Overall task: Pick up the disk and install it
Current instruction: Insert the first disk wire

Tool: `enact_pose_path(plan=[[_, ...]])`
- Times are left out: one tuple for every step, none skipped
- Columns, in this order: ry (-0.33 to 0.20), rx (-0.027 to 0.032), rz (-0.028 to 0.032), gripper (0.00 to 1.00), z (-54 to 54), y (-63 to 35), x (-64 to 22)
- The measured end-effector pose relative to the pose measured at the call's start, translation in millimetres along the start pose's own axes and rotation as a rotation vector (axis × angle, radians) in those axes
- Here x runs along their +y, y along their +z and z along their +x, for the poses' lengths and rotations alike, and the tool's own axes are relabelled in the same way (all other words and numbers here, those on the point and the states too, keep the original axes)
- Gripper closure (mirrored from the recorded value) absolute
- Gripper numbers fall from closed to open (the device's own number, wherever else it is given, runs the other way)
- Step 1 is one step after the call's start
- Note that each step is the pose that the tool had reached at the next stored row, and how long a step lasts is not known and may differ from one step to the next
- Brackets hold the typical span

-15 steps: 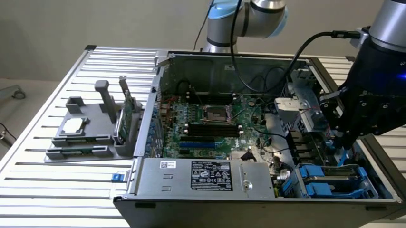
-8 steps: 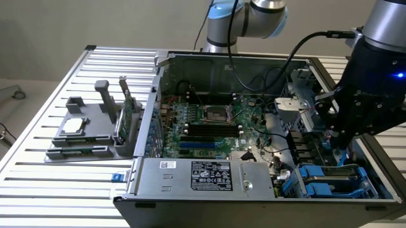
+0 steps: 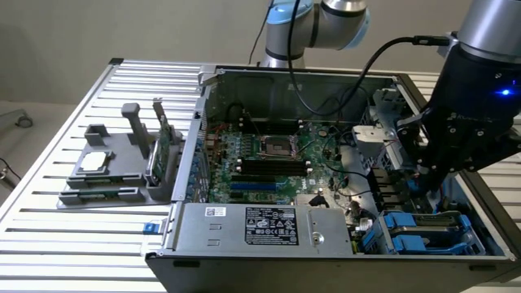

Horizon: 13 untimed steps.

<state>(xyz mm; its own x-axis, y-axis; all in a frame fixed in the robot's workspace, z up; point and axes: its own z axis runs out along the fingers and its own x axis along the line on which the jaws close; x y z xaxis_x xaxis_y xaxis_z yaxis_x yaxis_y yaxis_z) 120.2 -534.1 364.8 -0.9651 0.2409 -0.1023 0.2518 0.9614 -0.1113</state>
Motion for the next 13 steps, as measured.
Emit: enact_pose_path(plan=[[0.002, -0.0005, 0.0015, 0.83, 0.3, -0.9, -0.2], [0.004, -0.0012, 0.0031, 0.83, 0.4, -1.8, -0.4], [0.006, -0.0020, 0.0051, 0.83, 0.5, -2.5, -0.4], [0.009, -0.0029, 0.0078, 0.83, 0.6, -3.0, -0.5], [0.012, -0.0039, 0.0112, 0.83, 0.6, -3.3, -0.6], [0.016, -0.0051, 0.0152, 0.83, 0.7, -3.6, -0.7], [0.020, -0.0064, 0.0195, 0.83, 0.8, -3.7, -0.7], [0.025, -0.0084, 0.0252, 0.83, 0.8, -3.8, -0.8], [0.029, -0.0104, 0.0309, 0.83, 0.9, -3.8, -0.8], [0.034, -0.0123, 0.0363, 0.83, 1.0, -3.8, -0.8], [0.039, -0.0145, 0.0422, 0.83, 1.0, -3.8, -0.8], [0.043, -0.0165, 0.0477, 0.83, 1.1, -3.8, -0.8], [0.048, -0.0184, 0.0533, 0.83, 1.1, -3.8, -0.8]])
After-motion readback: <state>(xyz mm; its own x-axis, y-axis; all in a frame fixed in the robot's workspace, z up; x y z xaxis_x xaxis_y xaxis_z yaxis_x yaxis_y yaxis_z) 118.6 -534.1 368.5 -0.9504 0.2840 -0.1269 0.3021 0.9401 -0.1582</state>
